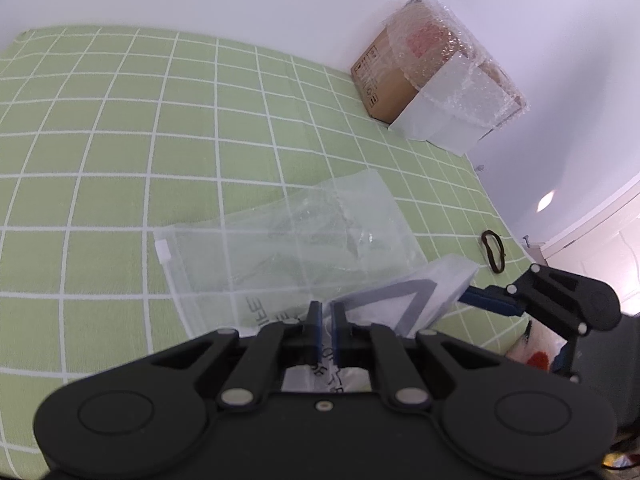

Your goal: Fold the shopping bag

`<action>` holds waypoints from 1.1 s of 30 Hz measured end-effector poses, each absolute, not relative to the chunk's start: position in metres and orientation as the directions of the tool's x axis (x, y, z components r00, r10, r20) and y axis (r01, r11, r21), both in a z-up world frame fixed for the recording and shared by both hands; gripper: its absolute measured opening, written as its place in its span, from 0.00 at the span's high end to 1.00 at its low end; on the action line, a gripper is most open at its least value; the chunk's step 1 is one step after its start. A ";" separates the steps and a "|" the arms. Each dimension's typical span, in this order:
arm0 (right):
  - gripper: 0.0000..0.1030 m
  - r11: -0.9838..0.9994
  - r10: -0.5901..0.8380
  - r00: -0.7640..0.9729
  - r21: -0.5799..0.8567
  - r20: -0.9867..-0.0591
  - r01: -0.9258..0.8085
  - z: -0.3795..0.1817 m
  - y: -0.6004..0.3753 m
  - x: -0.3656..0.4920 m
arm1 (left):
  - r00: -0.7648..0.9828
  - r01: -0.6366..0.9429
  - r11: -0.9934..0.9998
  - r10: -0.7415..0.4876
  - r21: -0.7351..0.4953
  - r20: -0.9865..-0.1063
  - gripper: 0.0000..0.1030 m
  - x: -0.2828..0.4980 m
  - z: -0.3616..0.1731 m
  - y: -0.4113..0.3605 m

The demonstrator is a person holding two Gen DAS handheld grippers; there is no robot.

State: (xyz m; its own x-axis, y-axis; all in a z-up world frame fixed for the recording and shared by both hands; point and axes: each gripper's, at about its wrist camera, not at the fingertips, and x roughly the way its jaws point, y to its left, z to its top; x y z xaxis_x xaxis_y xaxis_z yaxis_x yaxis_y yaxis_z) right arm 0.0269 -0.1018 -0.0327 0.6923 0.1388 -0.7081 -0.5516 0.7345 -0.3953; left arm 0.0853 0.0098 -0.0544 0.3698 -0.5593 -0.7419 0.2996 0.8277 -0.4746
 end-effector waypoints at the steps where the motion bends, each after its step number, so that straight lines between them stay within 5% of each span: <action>1: 0.61 0.704 0.112 0.710 -0.449 -0.695 -0.550 -0.036 -0.099 0.024 | 0.368 0.300 0.827 -0.560 -0.475 -0.742 0.94 0.085 -0.054 0.010; 7: 0.58 0.662 -0.001 0.791 -0.593 -0.612 -0.458 -0.042 -0.100 0.024 | 0.362 0.306 0.827 -0.558 -0.471 -0.747 0.94 0.085 -0.054 0.009; 14: 0.58 0.478 0.091 0.805 -0.683 -0.587 -0.552 -0.049 -0.107 0.021 | 0.353 0.298 0.823 -0.566 -0.484 -0.745 0.94 0.087 -0.055 0.012; 20: 0.60 0.131 0.241 0.788 -0.785 -0.567 -0.605 -0.060 -0.118 0.009 | 0.345 0.300 0.819 -0.571 -0.489 -0.745 0.94 0.088 -0.055 0.012; 24: 0.64 0.054 0.323 0.708 -0.734 -0.628 -0.676 -0.052 -0.126 0.022 | 0.329 0.303 0.813 -0.579 -0.497 -0.746 0.94 0.090 -0.056 0.013; 26: 0.77 0.061 0.334 0.648 -0.670 -0.684 -0.740 -0.043 -0.125 0.030 | 0.326 0.302 0.811 -0.582 -0.501 -0.745 0.94 0.091 -0.056 0.014; 33: 0.88 0.281 0.322 0.431 -0.349 -0.843 -0.894 -0.013 -0.130 0.070 | 0.333 0.352 0.810 -0.576 -0.469 -0.746 0.94 0.088 -0.052 0.009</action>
State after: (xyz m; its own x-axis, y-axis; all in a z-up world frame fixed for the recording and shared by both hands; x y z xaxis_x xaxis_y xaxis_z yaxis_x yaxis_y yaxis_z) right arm 0.0698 -0.1303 -0.0130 0.4307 0.3222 -0.8431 -0.8939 0.2813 -0.3491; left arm 0.0884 0.0085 -0.0520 0.3327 -0.5764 -0.7464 0.3516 0.8102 -0.4689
